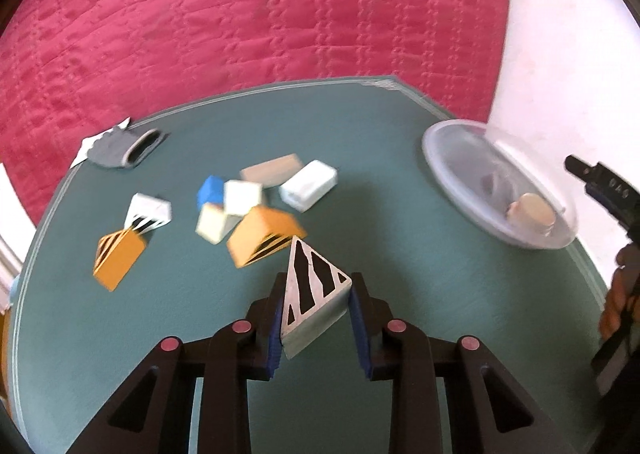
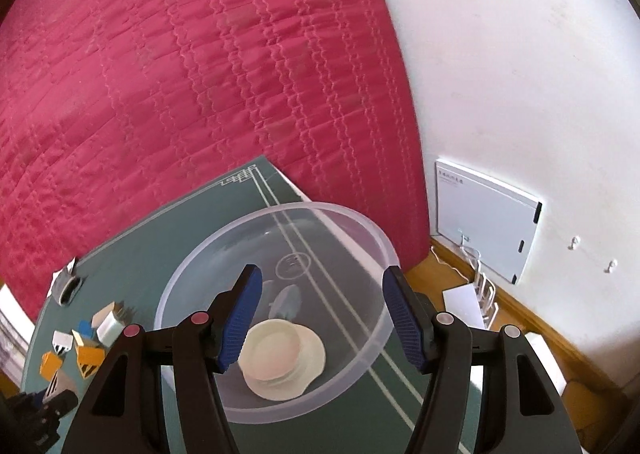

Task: Organize rigid objects
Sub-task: 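Lower the cup into the clear bowl with the right gripper while the left gripper regrasps the white striped wedge, then carry the white striped wedge into the bowl and open the left gripper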

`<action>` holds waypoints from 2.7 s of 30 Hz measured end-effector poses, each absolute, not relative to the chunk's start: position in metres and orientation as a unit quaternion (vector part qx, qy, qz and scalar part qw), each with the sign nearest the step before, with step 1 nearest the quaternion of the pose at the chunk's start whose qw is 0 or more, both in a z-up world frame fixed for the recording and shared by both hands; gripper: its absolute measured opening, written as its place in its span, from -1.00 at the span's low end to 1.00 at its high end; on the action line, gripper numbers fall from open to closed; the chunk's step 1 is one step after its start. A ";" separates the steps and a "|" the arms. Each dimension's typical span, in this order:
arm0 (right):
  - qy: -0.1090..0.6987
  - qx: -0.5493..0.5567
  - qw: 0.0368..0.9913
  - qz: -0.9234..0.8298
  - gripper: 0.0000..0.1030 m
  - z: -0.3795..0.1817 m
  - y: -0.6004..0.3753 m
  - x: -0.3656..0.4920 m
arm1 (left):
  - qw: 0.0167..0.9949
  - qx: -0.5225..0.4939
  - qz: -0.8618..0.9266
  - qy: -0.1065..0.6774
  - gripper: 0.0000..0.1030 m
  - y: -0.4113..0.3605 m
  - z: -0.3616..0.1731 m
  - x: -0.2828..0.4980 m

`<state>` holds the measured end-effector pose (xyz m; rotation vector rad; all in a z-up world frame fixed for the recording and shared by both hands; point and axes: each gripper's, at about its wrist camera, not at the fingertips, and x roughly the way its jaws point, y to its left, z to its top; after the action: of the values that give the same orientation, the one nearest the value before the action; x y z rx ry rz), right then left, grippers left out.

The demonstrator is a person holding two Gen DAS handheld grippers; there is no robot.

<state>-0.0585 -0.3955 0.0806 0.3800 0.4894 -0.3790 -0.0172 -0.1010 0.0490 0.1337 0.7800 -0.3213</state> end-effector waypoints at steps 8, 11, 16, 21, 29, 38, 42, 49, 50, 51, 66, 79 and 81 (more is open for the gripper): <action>0.236 0.183 0.937 -0.180 0.24 0.080 -0.395 -0.059 | 0.905 0.075 -0.209 0.362 -0.41 -0.146 0.062 -0.011; 0.234 0.186 0.937 -0.180 0.24 0.079 -0.395 -0.059 | 0.903 0.081 -0.221 0.359 -0.41 -0.160 0.064 -0.007; 0.231 0.192 0.936 -0.182 0.24 0.078 -0.396 -0.061 | 0.899 0.089 -0.240 0.355 -0.41 -0.184 0.065 -0.003; 0.230 0.194 0.936 -0.183 0.24 0.077 -0.397 -0.061 | 0.893 0.092 -0.264 0.352 -0.41 -0.207 0.069 0.005; 0.221 0.202 0.934 -0.194 0.24 0.077 -0.403 -0.064 | 0.888 0.088 -0.294 0.342 -0.25 -0.235 0.074 0.017; 0.227 0.204 0.933 -0.193 0.24 0.074 -0.404 -0.061 | 0.897 0.068 -0.267 0.346 0.53 -0.222 0.072 0.029; 0.229 0.199 0.933 -0.193 0.24 0.073 -0.402 -0.061 | 0.901 0.066 -0.247 0.349 0.61 -0.212 0.070 0.032; 0.230 0.189 0.935 -0.191 0.24 0.072 -0.399 -0.060 | 0.909 0.080 -0.227 0.340 0.77 -0.202 0.069 0.025; 0.232 0.187 0.935 -0.190 0.25 0.072 -0.398 -0.060 | 0.910 0.082 -0.224 0.338 0.78 -0.201 0.068 0.024; 0.233 0.186 0.936 -0.190 0.25 0.071 -0.397 -0.060 | 0.911 0.084 -0.221 0.337 0.80 -0.200 0.068 0.023; 0.244 0.168 0.938 -0.181 0.28 0.067 -0.388 -0.056 | 0.924 0.120 -0.170 0.322 0.86 -0.182 0.063 0.017; 0.243 0.145 0.941 -0.185 0.43 0.070 -0.379 -0.055 | 0.932 0.121 -0.127 0.316 0.87 -0.146 0.064 0.014; 0.241 0.133 0.944 -0.184 0.43 0.072 -0.374 -0.055 | 0.934 0.118 -0.120 0.316 0.88 -0.138 0.064 0.013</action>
<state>-0.0554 -0.3737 0.0717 0.2707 0.4919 -0.3744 0.0133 -0.1383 0.0637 0.2414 0.6458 -0.2464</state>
